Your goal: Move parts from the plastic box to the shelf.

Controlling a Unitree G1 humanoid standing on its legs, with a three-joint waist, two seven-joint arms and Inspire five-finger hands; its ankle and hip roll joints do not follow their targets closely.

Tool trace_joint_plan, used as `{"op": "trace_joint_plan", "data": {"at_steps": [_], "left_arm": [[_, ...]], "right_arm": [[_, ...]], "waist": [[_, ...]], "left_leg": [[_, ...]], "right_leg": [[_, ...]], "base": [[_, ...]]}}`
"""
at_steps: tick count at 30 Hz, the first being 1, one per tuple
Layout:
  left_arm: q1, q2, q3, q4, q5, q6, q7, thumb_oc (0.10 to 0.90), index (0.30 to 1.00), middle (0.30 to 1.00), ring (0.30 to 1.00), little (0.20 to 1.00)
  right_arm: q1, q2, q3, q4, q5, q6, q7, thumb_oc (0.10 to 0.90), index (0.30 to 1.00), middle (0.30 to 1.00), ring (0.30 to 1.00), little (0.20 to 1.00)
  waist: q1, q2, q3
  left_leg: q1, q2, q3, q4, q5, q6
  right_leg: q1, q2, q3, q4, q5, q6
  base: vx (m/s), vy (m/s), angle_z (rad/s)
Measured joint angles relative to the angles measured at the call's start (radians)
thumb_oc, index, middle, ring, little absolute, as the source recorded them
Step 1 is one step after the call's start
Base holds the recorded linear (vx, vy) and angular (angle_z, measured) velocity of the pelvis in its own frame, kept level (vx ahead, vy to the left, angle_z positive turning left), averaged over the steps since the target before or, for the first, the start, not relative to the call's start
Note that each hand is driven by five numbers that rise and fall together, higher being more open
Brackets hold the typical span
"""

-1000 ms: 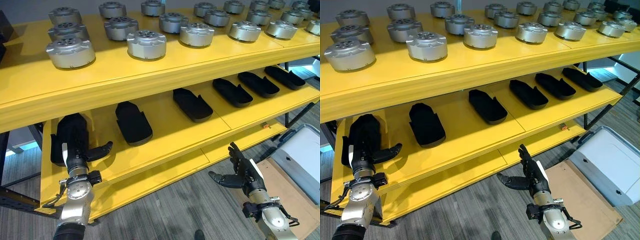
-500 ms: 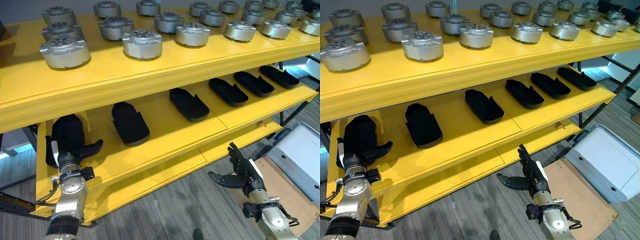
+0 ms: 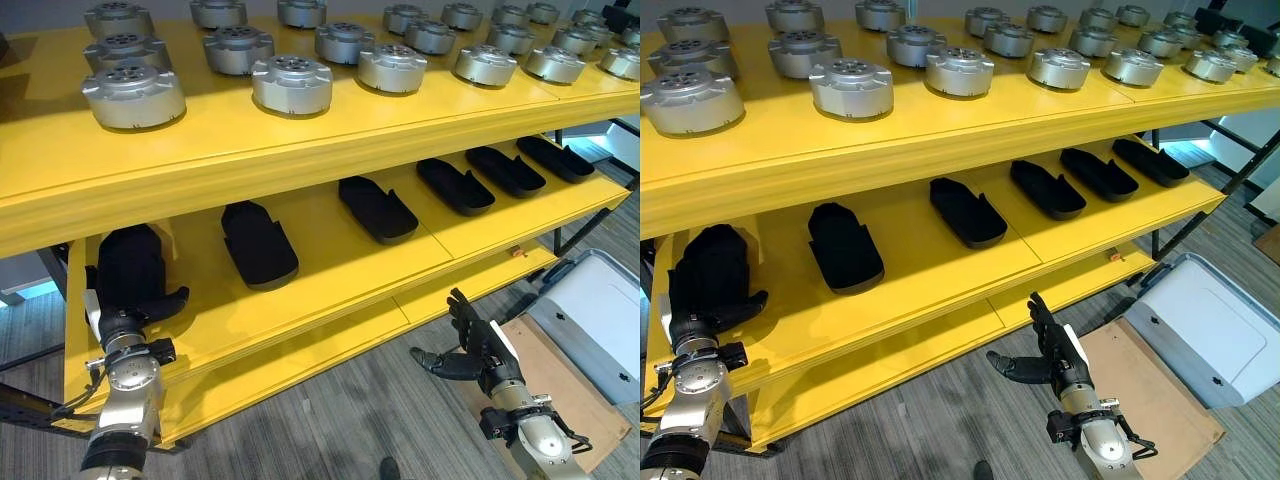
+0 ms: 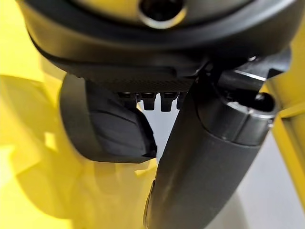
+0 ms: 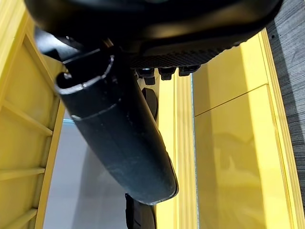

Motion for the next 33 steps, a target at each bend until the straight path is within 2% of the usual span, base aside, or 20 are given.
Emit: {"op": "trace_joint_plan", "data": {"at_steps": [10,28,33], "left_arm": [[-0.035,0.001,-0.010,0.114,-0.001,0.018,-0.023,0.900,1.000,1.000,1.000,1.000],[-0.057,-0.010,-0.013,0.114,-0.104,0.014,-0.046,0.900,1.000,1.000,1.000,1.000],[-0.059,-0.039,-0.009,0.107,-0.128,-0.006,-0.042,0.900,1.000,1.000,1.000,1.000]], "right_arm": [[0.003,0.000,0.000,0.000,0.000,0.000,0.001,0.900,1.000,1.000,1.000,1.000],[0.024,0.000,0.000,0.000,0.000,0.000,0.000,0.900,1.000,1.000,1.000,1.000],[0.027,0.000,0.000,0.000,0.000,0.000,-0.001,0.900,1.000,1.000,1.000,1.000]], "waist": [[-0.005,-0.003,0.000],[-0.015,-0.004,0.000],[-0.014,-0.004,0.000]], "left_leg": [[0.000,0.000,0.002,0.000,0.000,0.000],[0.003,0.000,0.003,0.000,0.001,-0.001],[0.003,-0.001,0.003,0.000,0.001,-0.001]], "right_leg": [[-0.002,0.000,0.003,0.000,0.001,0.000],[0.000,0.000,0.004,0.000,0.003,0.000],[0.000,0.000,0.004,0.000,0.004,0.000]], "base": [[0.00,0.000,0.00],[0.00,0.000,0.00],[0.00,0.000,0.00]]}}
